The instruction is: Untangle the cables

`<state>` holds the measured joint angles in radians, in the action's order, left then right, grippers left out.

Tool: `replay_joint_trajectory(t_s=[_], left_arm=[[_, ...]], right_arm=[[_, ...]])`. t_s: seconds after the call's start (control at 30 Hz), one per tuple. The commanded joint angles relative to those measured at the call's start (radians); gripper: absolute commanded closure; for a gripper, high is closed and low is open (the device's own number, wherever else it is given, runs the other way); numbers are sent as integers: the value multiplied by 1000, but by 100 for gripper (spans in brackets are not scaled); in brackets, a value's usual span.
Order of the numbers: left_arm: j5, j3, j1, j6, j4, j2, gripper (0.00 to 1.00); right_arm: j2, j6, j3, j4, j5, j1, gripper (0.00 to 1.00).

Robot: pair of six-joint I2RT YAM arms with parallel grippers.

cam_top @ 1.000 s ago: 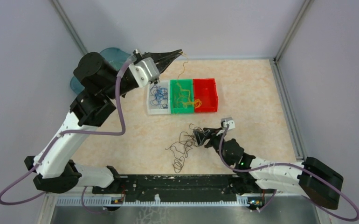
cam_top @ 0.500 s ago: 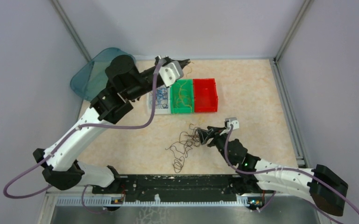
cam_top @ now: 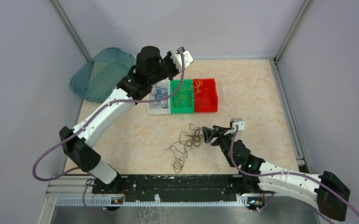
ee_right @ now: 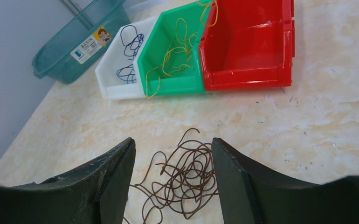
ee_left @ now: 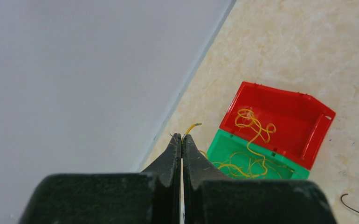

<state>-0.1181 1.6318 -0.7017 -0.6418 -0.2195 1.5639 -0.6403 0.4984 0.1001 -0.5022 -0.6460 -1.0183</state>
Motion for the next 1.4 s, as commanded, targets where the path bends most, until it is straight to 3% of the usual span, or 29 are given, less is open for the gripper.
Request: replay_joint_trajectory(t_s=[0.0, 0.3, 0.7, 1.03, 1.37], left_arm=[[-35, 0, 39, 30, 46, 52, 100], [-25, 5, 80, 51, 122, 134, 100], [-126, 176, 105, 130, 120, 144, 100], [-97, 52, 106, 106, 140, 115, 100], [23, -50, 108, 0, 223, 136, 100]], right_arm=[[27, -14, 45, 21, -41, 7, 38], [60, -28, 55, 73, -62, 7, 38], [31, -20, 55, 45, -53, 7, 38], [22, -9, 50, 33, -46, 7, 39], [27, 0, 47, 48, -45, 7, 39]])
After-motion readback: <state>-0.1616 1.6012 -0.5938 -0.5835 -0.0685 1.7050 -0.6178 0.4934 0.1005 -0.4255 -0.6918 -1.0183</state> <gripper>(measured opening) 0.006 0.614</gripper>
